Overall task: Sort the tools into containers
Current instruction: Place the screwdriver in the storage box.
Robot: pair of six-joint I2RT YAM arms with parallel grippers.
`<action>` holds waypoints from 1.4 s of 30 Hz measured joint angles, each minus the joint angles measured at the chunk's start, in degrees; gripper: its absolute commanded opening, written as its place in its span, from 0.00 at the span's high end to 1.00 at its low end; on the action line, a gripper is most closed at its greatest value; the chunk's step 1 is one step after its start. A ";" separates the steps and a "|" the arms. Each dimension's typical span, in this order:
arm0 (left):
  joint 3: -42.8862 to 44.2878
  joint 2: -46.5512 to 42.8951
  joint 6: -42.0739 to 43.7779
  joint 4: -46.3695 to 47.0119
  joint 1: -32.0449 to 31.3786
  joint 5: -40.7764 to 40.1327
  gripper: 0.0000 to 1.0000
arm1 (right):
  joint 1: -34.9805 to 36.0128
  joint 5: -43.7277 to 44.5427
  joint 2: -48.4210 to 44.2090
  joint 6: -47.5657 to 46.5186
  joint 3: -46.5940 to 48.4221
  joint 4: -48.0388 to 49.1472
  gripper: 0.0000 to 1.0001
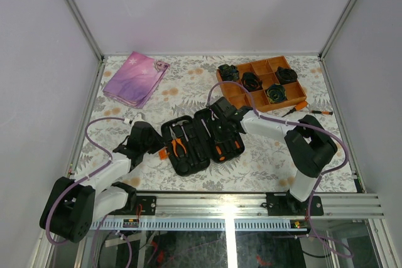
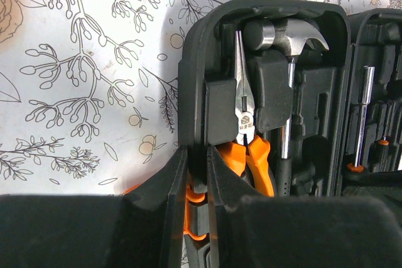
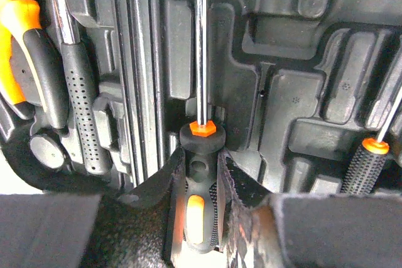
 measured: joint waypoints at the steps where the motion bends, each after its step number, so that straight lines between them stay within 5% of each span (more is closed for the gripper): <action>1: 0.00 0.00 0.00 0.00 0.00 0.00 1.00 | 0.00 -0.07 0.22 -0.04 0.15 -0.09 0.97; 24: 0.02 0.00 0.02 -0.04 0.00 0.00 1.00 | 0.04 0.39 1.11 -0.07 1.09 -1.92 0.53; 35: 0.02 0.00 0.04 -0.07 0.00 0.00 1.00 | -0.02 3.02 -3.04 -1.70 2.69 -2.91 0.72; 42: 0.04 0.00 0.11 -0.07 0.00 0.02 1.00 | -0.02 2.78 -2.73 -2.62 4.90 -2.93 0.74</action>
